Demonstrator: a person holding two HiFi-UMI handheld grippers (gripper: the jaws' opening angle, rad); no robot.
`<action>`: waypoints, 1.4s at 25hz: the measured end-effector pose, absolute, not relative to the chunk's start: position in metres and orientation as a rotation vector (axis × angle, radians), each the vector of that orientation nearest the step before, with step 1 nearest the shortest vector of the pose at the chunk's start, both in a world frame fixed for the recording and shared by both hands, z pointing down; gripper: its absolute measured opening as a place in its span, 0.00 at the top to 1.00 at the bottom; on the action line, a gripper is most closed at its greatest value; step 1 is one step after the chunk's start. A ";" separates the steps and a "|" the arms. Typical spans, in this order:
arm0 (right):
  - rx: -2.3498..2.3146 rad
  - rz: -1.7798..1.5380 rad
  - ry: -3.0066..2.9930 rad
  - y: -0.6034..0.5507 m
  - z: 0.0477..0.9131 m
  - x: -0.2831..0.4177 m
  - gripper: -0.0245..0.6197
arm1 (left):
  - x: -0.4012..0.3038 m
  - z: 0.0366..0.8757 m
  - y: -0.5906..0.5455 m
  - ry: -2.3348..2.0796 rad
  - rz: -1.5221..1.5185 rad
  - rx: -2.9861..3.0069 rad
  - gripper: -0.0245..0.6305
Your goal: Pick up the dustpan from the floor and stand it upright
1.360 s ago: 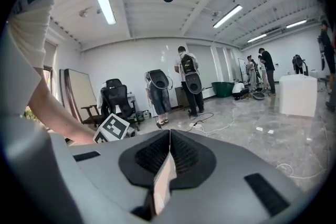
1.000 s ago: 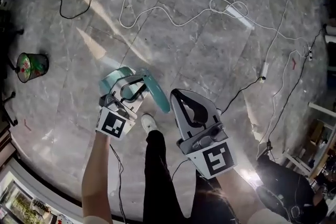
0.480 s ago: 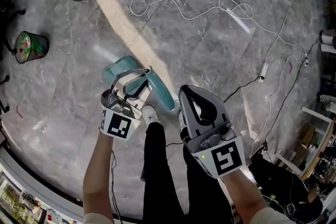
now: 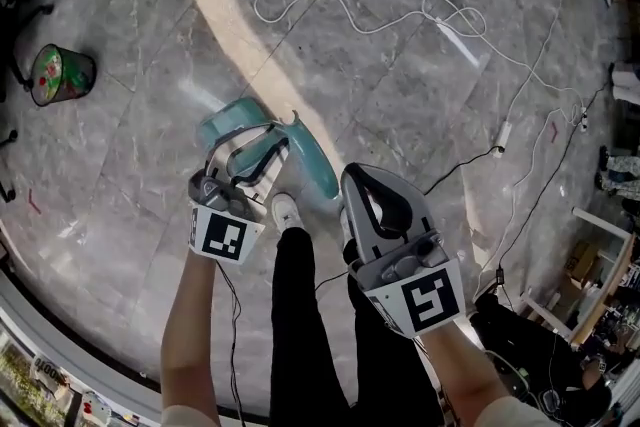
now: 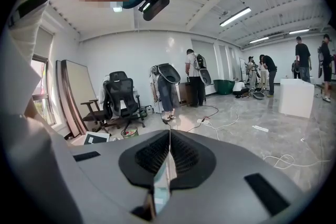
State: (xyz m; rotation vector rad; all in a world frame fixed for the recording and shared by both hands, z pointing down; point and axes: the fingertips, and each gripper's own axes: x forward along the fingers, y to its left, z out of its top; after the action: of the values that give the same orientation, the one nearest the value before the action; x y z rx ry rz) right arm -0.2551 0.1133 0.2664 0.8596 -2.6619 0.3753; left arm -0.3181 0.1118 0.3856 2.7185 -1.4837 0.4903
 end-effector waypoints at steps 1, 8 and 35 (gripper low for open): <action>0.856 0.371 -2.662 0.115 0.266 -0.255 0.93 | -0.322 0.387 0.115 -1.494 0.520 2.712 0.82; 0.843 0.326 -2.694 0.119 0.230 -0.248 0.93 | -0.351 0.339 0.145 -1.628 0.666 2.605 0.95; 0.691 0.057 -2.975 0.308 -0.077 -0.045 0.94 | -0.083 -0.074 0.334 -2.142 0.000 2.316 0.95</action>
State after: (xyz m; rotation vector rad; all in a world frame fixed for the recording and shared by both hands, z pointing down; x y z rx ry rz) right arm -0.0449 0.3084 -0.0775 0.6909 -2.9752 0.0571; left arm -0.0830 0.3343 -0.0740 2.3156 -2.1424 -0.0002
